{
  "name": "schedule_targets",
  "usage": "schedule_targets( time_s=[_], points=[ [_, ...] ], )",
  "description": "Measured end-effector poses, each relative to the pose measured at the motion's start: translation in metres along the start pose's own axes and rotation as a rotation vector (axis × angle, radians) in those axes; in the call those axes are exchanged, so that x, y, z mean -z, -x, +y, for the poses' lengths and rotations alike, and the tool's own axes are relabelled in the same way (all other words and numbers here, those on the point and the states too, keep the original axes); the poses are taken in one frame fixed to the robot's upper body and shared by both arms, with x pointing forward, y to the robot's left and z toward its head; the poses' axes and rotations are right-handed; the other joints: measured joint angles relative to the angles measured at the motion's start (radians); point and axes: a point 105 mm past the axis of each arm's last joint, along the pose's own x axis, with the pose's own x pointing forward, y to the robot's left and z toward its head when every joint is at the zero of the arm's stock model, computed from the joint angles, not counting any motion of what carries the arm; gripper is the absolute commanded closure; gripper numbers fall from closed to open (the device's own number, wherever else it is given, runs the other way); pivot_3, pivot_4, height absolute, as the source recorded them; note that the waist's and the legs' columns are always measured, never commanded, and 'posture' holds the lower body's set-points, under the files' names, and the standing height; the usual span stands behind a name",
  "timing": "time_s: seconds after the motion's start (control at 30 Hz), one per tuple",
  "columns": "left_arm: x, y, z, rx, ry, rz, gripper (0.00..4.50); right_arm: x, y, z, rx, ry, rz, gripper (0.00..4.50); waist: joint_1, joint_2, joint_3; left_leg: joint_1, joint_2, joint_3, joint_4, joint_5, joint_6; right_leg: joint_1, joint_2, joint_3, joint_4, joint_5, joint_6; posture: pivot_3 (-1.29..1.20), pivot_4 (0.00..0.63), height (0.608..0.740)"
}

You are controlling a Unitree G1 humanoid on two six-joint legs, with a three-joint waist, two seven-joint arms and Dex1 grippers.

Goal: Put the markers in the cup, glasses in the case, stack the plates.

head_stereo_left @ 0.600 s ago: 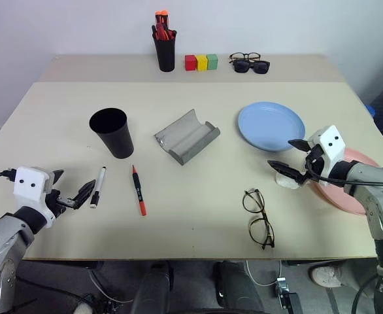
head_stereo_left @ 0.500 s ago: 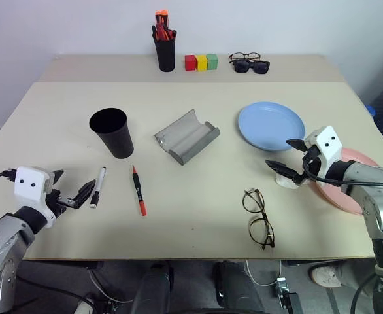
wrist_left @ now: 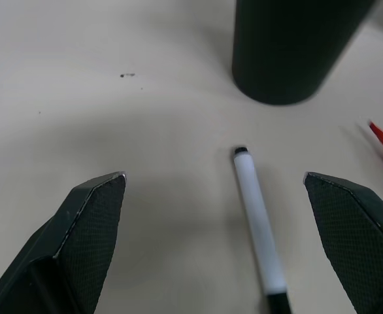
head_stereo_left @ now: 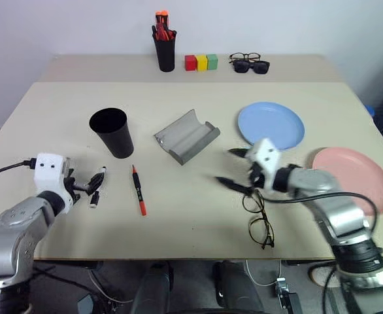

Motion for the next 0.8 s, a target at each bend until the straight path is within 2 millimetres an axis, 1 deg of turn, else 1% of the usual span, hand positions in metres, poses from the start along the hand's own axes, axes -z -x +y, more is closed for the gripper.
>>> schedule_targets(
  time_s=[0.1,0.2,0.23,0.27,0.33,0.53,0.6,0.63,0.7,0.73,0.77,0.8],
  points=[
    [-0.003,-0.009,-0.010,0.025,0.050,0.043,0.02,-0.009,-0.017,0.014,-0.019,0.013,-0.037,0.00,0.001,0.000,0.000,0.000,0.000,-0.001,0.000,0.000,0.000,0.000,0.000,0.000,0.000,0.000,0.000,0.00,0.150,0.740],
    [0.011,-0.013,-0.014,0.026,0.042,0.159,0.02,-0.012,-0.023,0.021,-0.031,0.012,-0.043,0.00,0.000,0.000,0.000,0.000,0.000,-0.001,0.000,0.000,0.000,0.000,0.000,0.000,0.000,0.000,0.000,0.00,0.150,0.740],
    [0.013,-0.013,-0.014,0.025,0.033,0.181,0.26,-0.015,-0.024,0.021,-0.031,0.016,-0.048,0.00,-0.001,0.000,0.000,0.000,0.000,-0.001,0.000,0.000,0.000,-0.001,0.000,0.000,0.001,0.000,0.000,0.00,0.150,0.740],
    [0.013,-0.013,-0.013,0.020,0.021,0.200,0.55,-0.019,-0.026,0.021,-0.029,0.018,-0.057,0.00,-0.002,0.000,0.000,0.001,0.000,-0.001,0.000,0.000,-0.001,-0.001,0.000,0.000,0.002,0.000,0.000,0.00,0.150,0.740],
    [0.013,-0.014,-0.010,-0.003,0.000,0.238,1.34,-0.022,-0.026,0.020,-0.027,0.025,-0.068,0.00,-0.002,0.000,0.000,0.002,0.000,-0.001,-0.001,0.000,-0.001,0.000,0.000,0.000,0.003,0.000,0.000,0.00,0.150,0.740],
    [0.011,-0.017,-0.005,-0.036,-0.028,0.262,4.40,-0.021,-0.027,0.021,-0.026,0.024,-0.066,0.00,-0.006,0.000,0.000,0.003,0.000,-0.001,-0.001,0.000,-0.001,-0.001,0.000,0.000,0.005,0.000,0.000,0.00,0.150,0.740],
    [0.009,-0.018,0.002,-0.065,-0.021,0.241,4.46,-0.021,-0.027,0.022,-0.024,0.022,-0.066,0.00,-0.006,0.000,0.000,0.003,0.000,-0.001,0.000,0.000,-0.001,-0.002,0.000,0.000,0.007,0.000,-0.001,0.00,0.150,0.740],
    [0.008,-0.019,0.009,-0.095,-0.003,0.225,4.46,-0.021,-0.027,0.022,-0.025,0.020,-0.068,0.00,-0.006,0.000,-0.001,0.003,0.000,-0.001,0.000,0.001,-0.001,-0.002,0.000,0.000,0.008,0.000,-0.001,0.00,0.150,0.740],
    [-0.006,-0.024,0.028,-0.184,0.072,0.109,4.46,-0.022,-0.028,0.023,-0.027,0.016,-0.077,0.00,-0.002,-0.002,0.000,0.001,0.000,-0.001,0.000,0.001,-0.002,-0.004,0.000,0.000,0.010,0.000,-0.001,0.00,0.150,0.740],
    [-0.020,-0.024,0.040,-0.246,0.093,0.022,4.46,-0.024,-0.029,0.024,-0.029,0.012,-0.084,0.00,0.001,-0.004,0.000,0.001,0.000,-0.002,0.000,0.001,-0.003,-0.005,0.000,0.000,0.011,0.000,-0.001,0.00,0.150,0.740],
    [-0.041,-0.021,0.057,-0.332,0.107,-0.087,4.46,-0.026,-0.031,0.024,-0.033,0.009,-0.098,0.00,0.002,-0.006,0.001,0.000,0.000,-0.002,0.000,0.002,-0.003,-0.006,0.000,0.000,0.011,0.000,-0.001,0.00,0.150,0.740],
    [-0.066,-0.014,0.071,-0.404,0.117,-0.209,4.46,-0.030,-0.032,0.025,-0.036,0.009,-0.116,0.00,0.002,-0.008,0.001,-0.001,0.000,-0.002,0.000,0.002,-0.004,-0.006,0.000,0.000,0.010,0.000,-0.001,0.00,0.150,0.740]
  ],
)
